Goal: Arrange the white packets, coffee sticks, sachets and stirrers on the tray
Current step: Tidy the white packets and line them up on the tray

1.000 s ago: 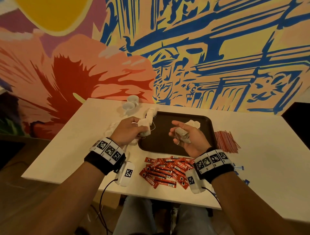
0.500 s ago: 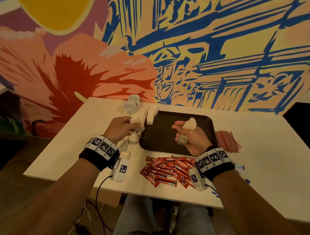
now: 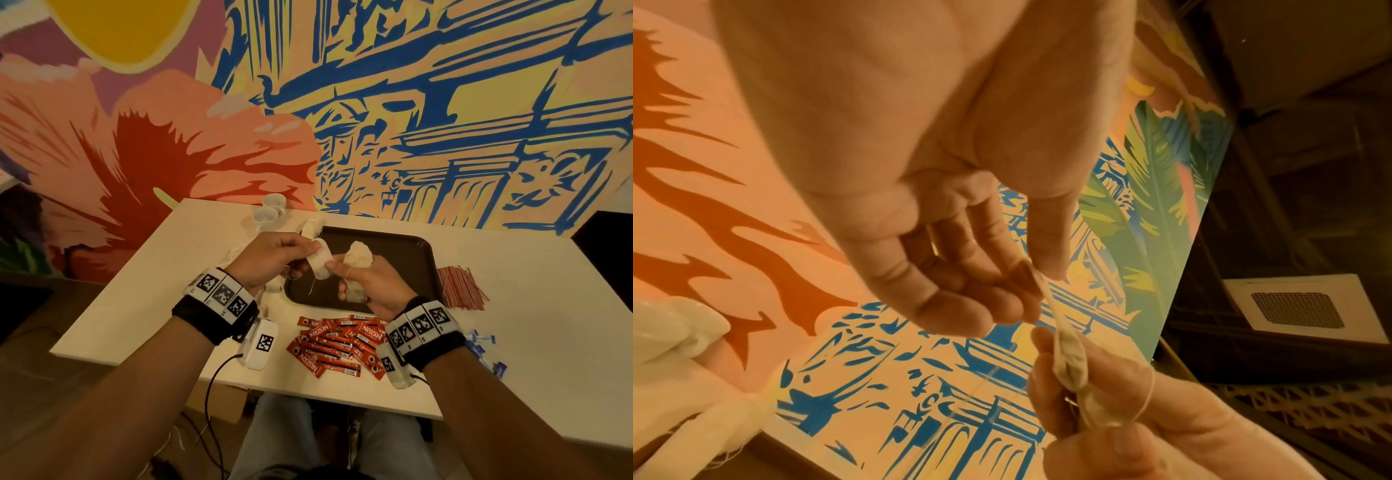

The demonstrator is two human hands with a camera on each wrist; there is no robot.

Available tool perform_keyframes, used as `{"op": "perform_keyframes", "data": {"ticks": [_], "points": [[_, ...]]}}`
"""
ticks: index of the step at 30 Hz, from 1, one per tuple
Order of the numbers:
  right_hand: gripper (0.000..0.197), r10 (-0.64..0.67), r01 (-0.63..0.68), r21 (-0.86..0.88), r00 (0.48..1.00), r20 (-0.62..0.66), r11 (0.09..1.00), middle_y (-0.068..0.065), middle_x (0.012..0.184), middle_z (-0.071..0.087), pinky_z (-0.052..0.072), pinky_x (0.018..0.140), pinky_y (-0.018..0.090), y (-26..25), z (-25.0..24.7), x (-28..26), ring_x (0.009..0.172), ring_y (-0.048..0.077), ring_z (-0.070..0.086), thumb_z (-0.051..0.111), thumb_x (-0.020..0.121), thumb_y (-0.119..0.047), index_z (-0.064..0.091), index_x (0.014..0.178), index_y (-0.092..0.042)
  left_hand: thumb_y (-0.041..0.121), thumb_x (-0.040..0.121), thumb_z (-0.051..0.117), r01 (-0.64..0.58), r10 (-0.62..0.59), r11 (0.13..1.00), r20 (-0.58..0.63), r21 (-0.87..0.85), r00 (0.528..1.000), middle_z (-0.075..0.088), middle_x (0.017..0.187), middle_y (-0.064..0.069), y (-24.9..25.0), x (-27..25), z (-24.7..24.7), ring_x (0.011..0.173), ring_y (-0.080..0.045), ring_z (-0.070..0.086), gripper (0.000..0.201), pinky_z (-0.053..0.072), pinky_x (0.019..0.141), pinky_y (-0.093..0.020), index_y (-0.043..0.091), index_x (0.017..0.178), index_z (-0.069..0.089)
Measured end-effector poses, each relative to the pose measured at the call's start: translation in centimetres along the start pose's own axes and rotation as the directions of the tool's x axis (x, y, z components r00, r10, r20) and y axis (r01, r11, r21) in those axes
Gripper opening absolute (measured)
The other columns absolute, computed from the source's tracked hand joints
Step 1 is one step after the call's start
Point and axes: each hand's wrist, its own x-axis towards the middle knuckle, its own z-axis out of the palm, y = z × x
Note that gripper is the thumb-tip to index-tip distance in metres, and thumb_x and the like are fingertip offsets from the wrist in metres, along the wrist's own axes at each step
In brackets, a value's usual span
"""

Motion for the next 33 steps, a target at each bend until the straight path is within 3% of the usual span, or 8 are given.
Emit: {"op": "perform_keyframes", "data": {"ticks": [4, 8, 11, 15, 22, 26, 29, 33], "points": [[0.018, -0.037, 0.037, -0.095, 0.999, 0.003, 0.995, 0.002, 0.077, 0.072, 0.053, 0.054, 0.025, -0.1, 0.0, -0.7, 0.058, 0.012, 0.06, 0.071, 0.095, -0.015, 0.07, 0.111, -0.007, 0.019, 0.087, 0.074, -0.017, 0.017, 1.0, 0.001, 0.005, 1.0, 0.07, 0.077, -0.001, 0.2, -0.9, -0.4, 0.069, -0.014, 0.062, 0.01, 0.053, 0.079, -0.039, 0.011, 0.093, 0.077], [0.02, -0.06, 0.059, -0.169, 0.998, -0.004, 0.984, 0.006, 0.079, 0.07, 0.054, 0.057, 0.027, 0.0, 0.4, -1.1, 0.061, 0.014, 0.06, 0.072, 0.095, -0.019, 0.073, 0.111, -0.008, 0.02, 0.093, 0.069, -0.016, 0.015, 0.999, 0.041, 0.036, 0.999, 0.064, 0.081, -0.01, 0.8, -1.6, -0.8, 0.076, -0.024, 0.059, 0.017, 0.053, 0.077, -0.037, 0.007, 0.1, 0.076], [0.019, -0.056, 0.052, -0.194, 0.998, -0.011, 0.98, 0.005, 0.075, 0.069, 0.055, 0.057, 0.027, 0.0, 0.5, -1.3, 0.06, 0.013, 0.061, 0.071, 0.095, -0.021, 0.073, 0.111, -0.01, 0.012, 0.093, 0.068, -0.041, 0.034, 0.991, 0.055, 0.129, 0.998, 0.067, 0.089, -0.019, 1.0, -1.8, -1.3, 0.076, -0.022, 0.062, 0.019, 0.057, 0.075, -0.03, 0.003, 0.11, 0.073], [0.018, -0.066, 0.061, -0.193, 0.998, -0.021, 0.979, 0.005, 0.075, 0.069, 0.054, 0.057, 0.027, -0.2, 0.3, -1.6, 0.061, 0.013, 0.06, 0.07, 0.097, -0.02, 0.072, 0.111, -0.009, 0.007, 0.09, 0.07, -0.077, 0.049, 0.967, 0.119, 0.244, 0.992, 0.072, 0.083, -0.01, 1.0, -1.8, -1.5, 0.075, -0.017, 0.068, 0.025, 0.059, 0.079, -0.03, 0.003, 0.115, 0.07], [0.026, -0.016, 0.016, -0.257, 1.0, 0.004, 0.966, 0.005, 0.074, 0.07, 0.054, 0.062, 0.028, 0.1, 0.3, -1.9, 0.061, 0.014, 0.061, 0.076, 0.092, -0.029, 0.074, 0.108, -0.009, 0.011, 0.089, 0.073, -0.175, 0.138, 0.911, 0.126, 0.372, 0.982, 0.075, 0.085, -0.015, 1.1, -1.5, -0.9, 0.07, -0.015, 0.07, 0.02, 0.06, 0.073, -0.026, 0.008, 0.109, 0.074], [0.028, -0.006, 0.003, -0.349, 1.0, -0.007, 0.937, 0.005, 0.069, 0.067, 0.052, 0.061, 0.027, 0.2, 0.1, -1.7, 0.06, 0.015, 0.062, 0.076, 0.091, -0.031, 0.073, 0.103, -0.006, 0.015, 0.088, 0.075, -0.199, 0.149, 0.896, 0.154, 0.397, 0.977, 0.075, 0.086, -0.015, 1.3, -0.9, -1.0, 0.075, -0.025, 0.07, 0.018, 0.059, 0.08, -0.035, 0.011, 0.105, 0.076], [0.029, 0.003, -0.003, -0.343, 1.0, 0.0, 0.939, 0.004, 0.068, 0.066, 0.051, 0.061, 0.027, 0.0, -0.1, -1.3, 0.059, 0.014, 0.061, 0.078, 0.089, -0.03, 0.074, 0.101, -0.005, 0.017, 0.087, 0.076, -0.233, 0.186, 0.87, 0.148, 0.436, 0.971, 0.076, 0.083, -0.011, 1.2, -0.7, -1.1, 0.079, -0.032, 0.071, 0.016, 0.059, 0.08, -0.036, 0.013, 0.103, 0.078], [0.018, 0.016, -0.016, -0.305, 1.0, -0.003, 0.952, -0.002, 0.069, 0.067, 0.051, 0.06, 0.025, -0.2, -0.2, -0.3, 0.059, 0.01, 0.058, 0.074, 0.093, -0.029, 0.073, 0.101, -0.013, 0.016, 0.088, 0.076, -0.266, 0.245, 0.817, 0.11, 0.511, 0.963, 0.076, 0.081, -0.006, 1.3, 0.0, -1.3, 0.072, -0.021, 0.07, 0.011, 0.057, 0.075, -0.03, 0.018, 0.098, 0.079]]}}
